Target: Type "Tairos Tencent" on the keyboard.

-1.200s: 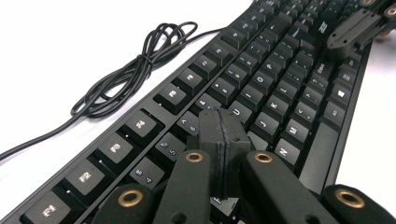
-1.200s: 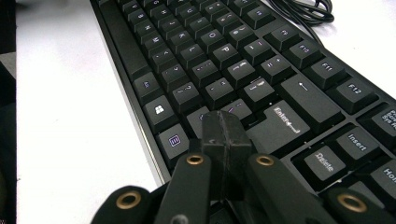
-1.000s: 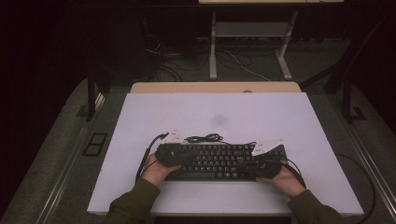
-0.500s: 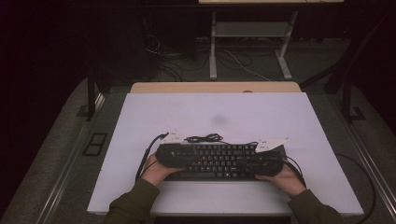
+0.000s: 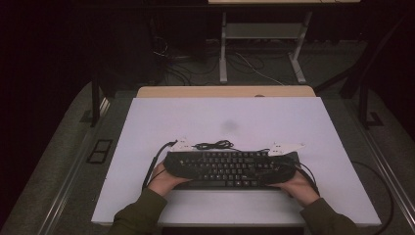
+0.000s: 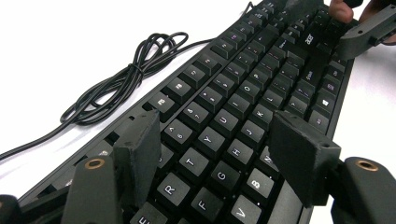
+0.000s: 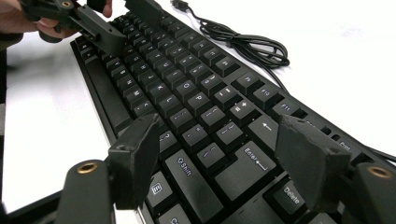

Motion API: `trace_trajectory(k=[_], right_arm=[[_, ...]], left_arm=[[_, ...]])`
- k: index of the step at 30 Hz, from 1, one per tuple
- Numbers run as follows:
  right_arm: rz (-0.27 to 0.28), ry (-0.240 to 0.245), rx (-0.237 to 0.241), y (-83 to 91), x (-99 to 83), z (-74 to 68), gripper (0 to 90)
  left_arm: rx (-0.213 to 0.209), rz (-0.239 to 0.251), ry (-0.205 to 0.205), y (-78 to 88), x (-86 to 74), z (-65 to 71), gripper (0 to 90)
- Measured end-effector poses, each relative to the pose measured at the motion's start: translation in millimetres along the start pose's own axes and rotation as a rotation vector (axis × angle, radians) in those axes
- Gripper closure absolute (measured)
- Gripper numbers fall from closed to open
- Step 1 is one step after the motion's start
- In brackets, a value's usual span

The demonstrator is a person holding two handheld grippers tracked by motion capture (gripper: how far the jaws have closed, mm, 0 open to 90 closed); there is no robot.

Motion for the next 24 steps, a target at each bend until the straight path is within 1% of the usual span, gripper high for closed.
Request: trace_trajectory(k=[4, 6, 9, 10, 11, 24], right_arm=[[0.004, 0.0, -0.003, -1.6, 1.4, 0.9, 28.3], [0.003, -0.001, -0.003, -2.6, 2.4, 0.8, 27.7], [0.008, 0.004, 0.001, -5.1, 4.6, 0.7, 27.0], [0.008, 0.006, 0.004, -6.1, 5.3, 0.3, 26.9], [0.006, 0.008, 0.005, -6.9, 5.8, 0.1, 26.8], [0.013, 0.03, 0.039, -19.2, 15.0, -4.1, 26.2]], left_arm=[[0.0, 0.0, 0.0, 1.3, -2.3, 0.1, 33.1], [0.004, 0.009, 0.011, 1.9, -3.0, 0.5, 33.1], [0.011, 0.007, 0.01, 4.2, -5.5, -1.0, 33.1], [0.014, 0.008, 0.008, 5.1, -6.0, -1.7, 33.1], [0.017, 0.009, 0.017, 6.0, -6.9, -1.7, 33.1], [0.056, 0.02, 0.047, 19.1, -16.6, -8.4, 35.1]])
Point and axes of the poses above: each handheld gripper's, and its own axes: y roughly backward along the jaws, x roughly out of its top, z roughly to its right, the point moved 9 cm from there along -y, roughly forward along the jaws, and after that the axes turned 6 degrees about y, right-handed, at the moved point
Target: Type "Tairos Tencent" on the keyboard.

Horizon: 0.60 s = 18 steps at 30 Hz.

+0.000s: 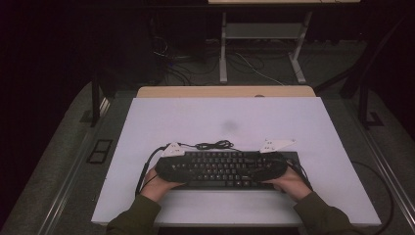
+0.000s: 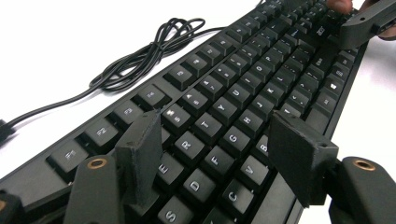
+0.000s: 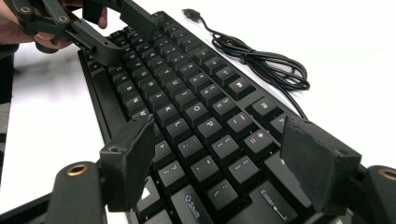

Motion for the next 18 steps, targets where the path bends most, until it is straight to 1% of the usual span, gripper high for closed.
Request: trace_trajectory(k=[5, 9, 11, 13, 14, 18], right_arm=[[0.001, 0.006, 0.007, -4.2, 2.5, -1.0, 25.9], [0.003, 0.012, 0.013, -5.7, 4.7, -1.8, 25.6], [0.002, 0.015, 0.012, -6.6, 4.9, -1.4, 25.5], [0.0, 0.014, 0.013, -7.2, 4.6, -1.7, 25.6], [-0.001, 0.012, 0.013, -7.3, 4.4, -1.8, 25.5], [0.0, 0.013, 0.01, -7.2, 4.5, -1.5, 25.5]], left_arm=[[0.016, 0.003, 0.012, 3.8, -3.1, -3.3, 37.6], [0.03, 0.007, 0.016, 6.4, -4.4, -6.0, 43.4], [0.048, 0.018, 0.019, 7.9, -3.8, -8.7, 48.6], [0.049, 0.027, 0.028, 8.9, -2.6, -11.5, 56.2], [0.051, 0.028, 0.037, 8.7, -2.4, -12.3, 59.4], [0.059, 0.017, 0.038, 8.3, -3.4, -14.6, 73.0]])
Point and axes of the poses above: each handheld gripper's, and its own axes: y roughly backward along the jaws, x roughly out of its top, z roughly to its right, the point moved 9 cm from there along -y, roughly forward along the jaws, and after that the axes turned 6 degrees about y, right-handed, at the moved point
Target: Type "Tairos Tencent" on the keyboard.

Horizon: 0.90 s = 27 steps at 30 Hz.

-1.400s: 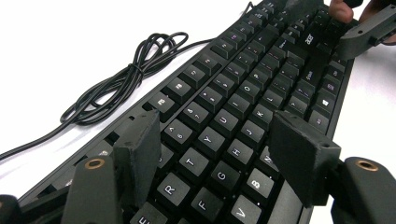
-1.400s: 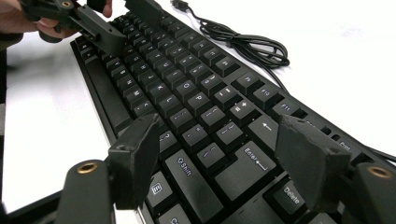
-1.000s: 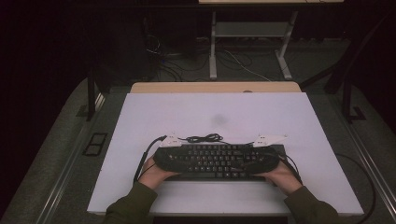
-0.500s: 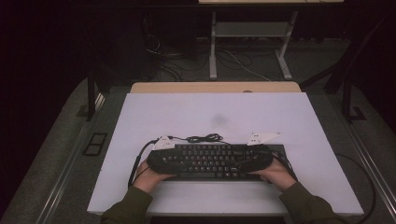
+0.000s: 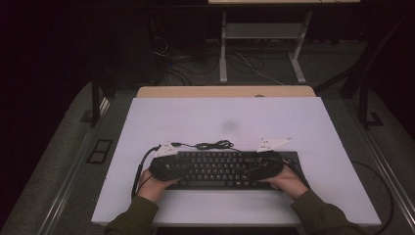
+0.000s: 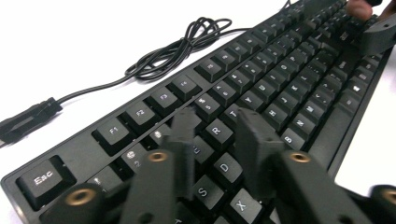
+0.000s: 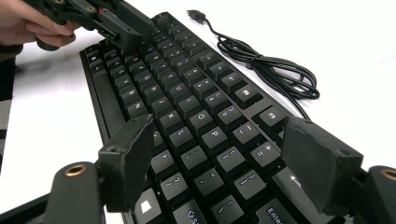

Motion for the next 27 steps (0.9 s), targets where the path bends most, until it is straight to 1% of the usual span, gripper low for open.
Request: trace_trajectory(k=[4, 5, 7, 9, 12, 17, 22, 25, 27], right_arm=[[-0.003, 0.002, 0.0, -0.5, -0.2, -0.8, 25.5], [-0.003, 0.004, -0.001, -0.6, -0.2, -0.8, 25.6], [-0.003, 0.005, -0.001, -0.5, -0.1, -1.0, 25.6], [-0.001, 0.004, -0.002, -0.3, 0.1, -0.8, 25.6], [0.0, 0.004, -0.003, 0.2, 0.4, -0.5, 25.6], [-0.002, 0.007, -0.004, 0.1, 0.2, -0.5, 25.6], [-0.004, 0.007, -0.005, 0.0, 0.2, -0.6, 25.6], [-0.002, 0.007, -0.005, 0.0, 0.4, -0.5, 25.5], [-0.005, 0.008, -0.004, 0.4, 0.1, -0.5, 25.6]], left_arm=[[0.004, -0.009, 0.005, 0.0, -0.5, -2.3, 82.8], [0.012, -0.009, 0.002, 0.2, -0.3, -3.6, 85.2], [0.009, -0.005, 0.012, 1.1, 0.5, -4.8, 88.8], [0.018, -0.003, 0.019, 0.7, 1.0, -6.4, 88.9], [0.027, -0.012, 0.022, 0.5, 0.3, -9.3, 88.9], [0.016, -0.01, 0.023, -0.7, 0.5, -8.2, 88.9], [0.011, -0.023, 0.016, -6.5, -1.1, -7.1, 88.9], [0.01, -0.025, 0.021, -7.4, -0.9, -7.6, 88.9], [0.01, -0.038, 0.018, -9.2, -3.0, -7.4, 89.0]])
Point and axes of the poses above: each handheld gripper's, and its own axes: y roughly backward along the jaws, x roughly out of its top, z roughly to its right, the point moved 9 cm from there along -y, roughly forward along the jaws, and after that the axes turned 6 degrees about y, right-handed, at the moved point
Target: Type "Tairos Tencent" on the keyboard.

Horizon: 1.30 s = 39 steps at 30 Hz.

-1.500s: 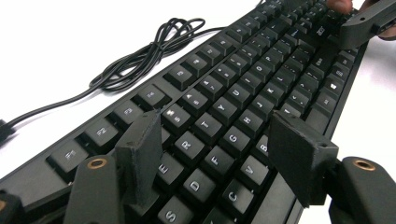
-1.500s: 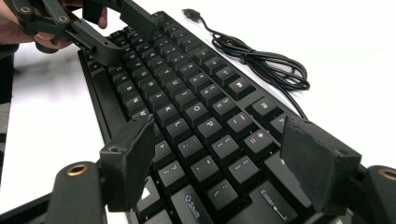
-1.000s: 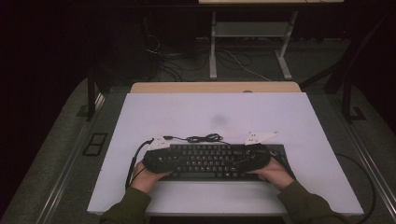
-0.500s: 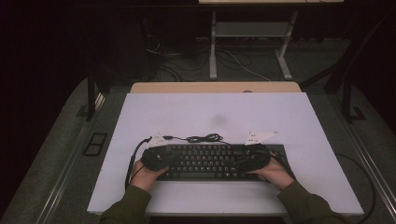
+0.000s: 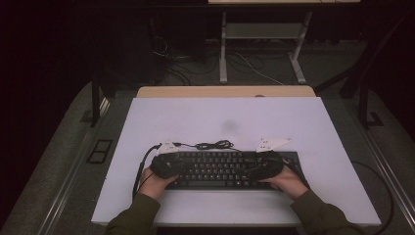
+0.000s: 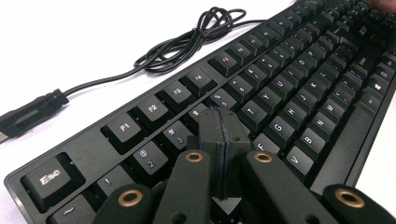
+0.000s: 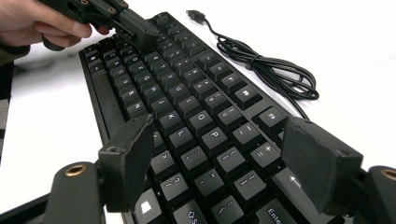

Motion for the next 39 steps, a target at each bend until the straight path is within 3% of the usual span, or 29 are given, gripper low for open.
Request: trace_trajectory(k=[18, 25, 39], right_arm=[[0.001, -0.008, 0.008, -0.4, 0.8, -1.4, 26.3], [0.0, -0.018, 0.01, -1.9, 2.7, -2.4, 32.6], [-0.01, 0.009, 0.055, -13.8, 11.5, -11.2, 61.4]], left_arm=[[-0.015, 0.026, -0.004, 6.9, 2.9, 2.8, 88.8], [-0.019, 0.033, 0.004, 11.0, 2.3, 4.4, 78.5], [-0.022, 0.061, 0.01, 21.4, -4.7, 8.1, 48.5]])
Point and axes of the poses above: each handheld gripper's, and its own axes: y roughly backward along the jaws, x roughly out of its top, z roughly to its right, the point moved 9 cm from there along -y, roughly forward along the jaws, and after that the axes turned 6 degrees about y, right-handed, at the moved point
